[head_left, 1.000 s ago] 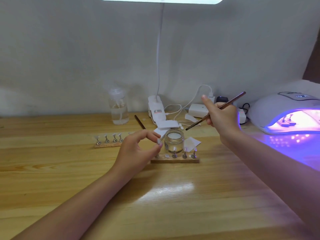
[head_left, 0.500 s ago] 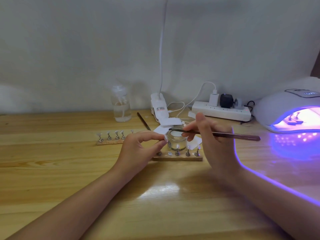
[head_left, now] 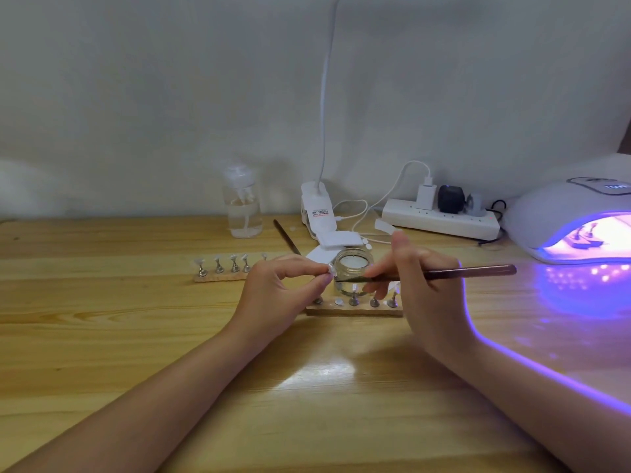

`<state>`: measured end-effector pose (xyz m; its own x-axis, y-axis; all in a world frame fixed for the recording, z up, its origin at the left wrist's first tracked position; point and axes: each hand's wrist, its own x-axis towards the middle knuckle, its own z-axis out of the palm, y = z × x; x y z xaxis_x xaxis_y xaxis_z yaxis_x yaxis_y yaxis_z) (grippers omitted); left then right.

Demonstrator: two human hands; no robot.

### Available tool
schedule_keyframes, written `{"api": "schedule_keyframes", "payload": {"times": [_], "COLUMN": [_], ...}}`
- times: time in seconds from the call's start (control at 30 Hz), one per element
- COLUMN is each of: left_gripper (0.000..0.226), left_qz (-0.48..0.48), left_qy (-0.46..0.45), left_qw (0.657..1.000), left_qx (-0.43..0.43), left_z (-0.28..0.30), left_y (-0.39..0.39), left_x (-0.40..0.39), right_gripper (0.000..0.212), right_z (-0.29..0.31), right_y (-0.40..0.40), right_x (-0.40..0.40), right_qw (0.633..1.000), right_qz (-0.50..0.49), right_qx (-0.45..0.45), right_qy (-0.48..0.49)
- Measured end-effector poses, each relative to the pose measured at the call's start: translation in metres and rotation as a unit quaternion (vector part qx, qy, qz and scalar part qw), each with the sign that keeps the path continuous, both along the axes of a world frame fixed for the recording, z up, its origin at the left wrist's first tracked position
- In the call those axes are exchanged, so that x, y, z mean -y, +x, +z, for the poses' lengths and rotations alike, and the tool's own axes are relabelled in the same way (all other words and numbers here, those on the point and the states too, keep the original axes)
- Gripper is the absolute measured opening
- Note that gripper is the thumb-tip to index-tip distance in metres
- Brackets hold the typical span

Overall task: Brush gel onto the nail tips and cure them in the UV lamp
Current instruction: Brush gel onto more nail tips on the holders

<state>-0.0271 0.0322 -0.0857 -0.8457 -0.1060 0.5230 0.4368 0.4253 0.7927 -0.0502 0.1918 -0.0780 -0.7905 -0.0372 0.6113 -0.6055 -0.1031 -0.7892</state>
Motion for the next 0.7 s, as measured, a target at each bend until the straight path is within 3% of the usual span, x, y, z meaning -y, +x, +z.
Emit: {"api": "schedule_keyframes", "payload": {"times": [0.2,0.4,0.7], "left_gripper": [0.017,0.015,0.019], "left_qz": [0.002,0.003,0.002], "left_qy": [0.008,0.012,0.011], "left_qw": [1.000,1.000,1.000], "left_qx": [0.010,0.016,0.010], "left_z": [-0.0006,-0.0013,-0.0017], "left_y": [0.0003,-0.0007,-0.0010], "left_x": [-0.0004,0.0003,-0.0002], "right_gripper": [0.038,0.049,0.040], "right_z": [0.0013,0.0006,-0.0007], "right_y": [-0.0014,0.0003,0.0005], "right_x": [0.0023,0.0001,0.0024], "right_qw": [0.999,1.000,1.000], "right_qz": [0.004,0.008,0.009], "right_qx": [-0.026,0.005,-0.009], "right_qy": [0.020,-0.005,0.027]}}
